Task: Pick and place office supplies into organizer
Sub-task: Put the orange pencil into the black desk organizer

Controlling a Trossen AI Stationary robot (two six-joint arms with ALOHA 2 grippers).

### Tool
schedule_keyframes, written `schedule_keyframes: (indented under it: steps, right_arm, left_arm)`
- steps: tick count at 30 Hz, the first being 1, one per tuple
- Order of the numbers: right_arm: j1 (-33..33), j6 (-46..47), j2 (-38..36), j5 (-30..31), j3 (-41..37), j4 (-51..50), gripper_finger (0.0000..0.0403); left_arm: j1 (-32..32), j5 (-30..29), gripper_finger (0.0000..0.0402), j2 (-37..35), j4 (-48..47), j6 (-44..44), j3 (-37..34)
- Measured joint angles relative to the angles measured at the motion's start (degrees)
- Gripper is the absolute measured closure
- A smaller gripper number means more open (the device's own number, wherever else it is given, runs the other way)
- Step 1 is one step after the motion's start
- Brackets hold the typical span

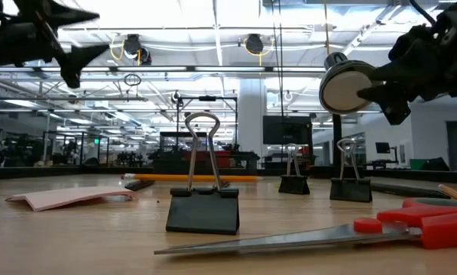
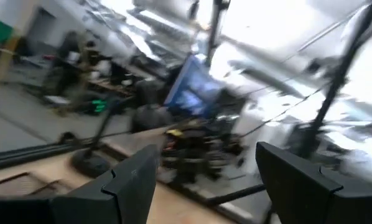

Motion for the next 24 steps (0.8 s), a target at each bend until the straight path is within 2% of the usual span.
schedule_keyframes:
  steps: [2, 4, 9, 13, 17, 24]
  right_arm:
    - [2.9, 0.4, 3.9, 0.0, 0.0, 3.8, 0.0234]
    - [6.3, -0.2, 8.1, 0.3, 0.0, 8.7, 0.0234]
    - [14.4, -3.0, 19.1, 7.1, 0.5, 21.2, 0.0234]
    - [18.9, -5.9, 28.6, 14.9, 4.0, 20.8, 0.0234]
    - [20.6, -11.8, 38.3, 20.8, 11.2, 22.7, 0.0234]
    - [20.6, -20.3, 51.9, 22.7, 22.1, 24.8, 0.0234]
  left_arm:
    - [0.0, -2.7, 0.0128, 1.4, -1.8, -0.9, 0.0]
    - [-0.1, -2.8, 0.0128, 3.1, -2.7, -2.8, 0.0]
    - [-0.1, -1.9, 0.0128, 6.5, -2.6, -4.8, 0.0]
    - [-0.2, -0.6, 0.0128, 9.6, -2.6, -5.0, 0.0]
    - [-0.2, -0.5, 0.0128, 12.5, -2.4, -3.2, 0.0]
    - [-0.2, -0.5, 0.0128, 14.2, -2.4, 0.4, 0.0]
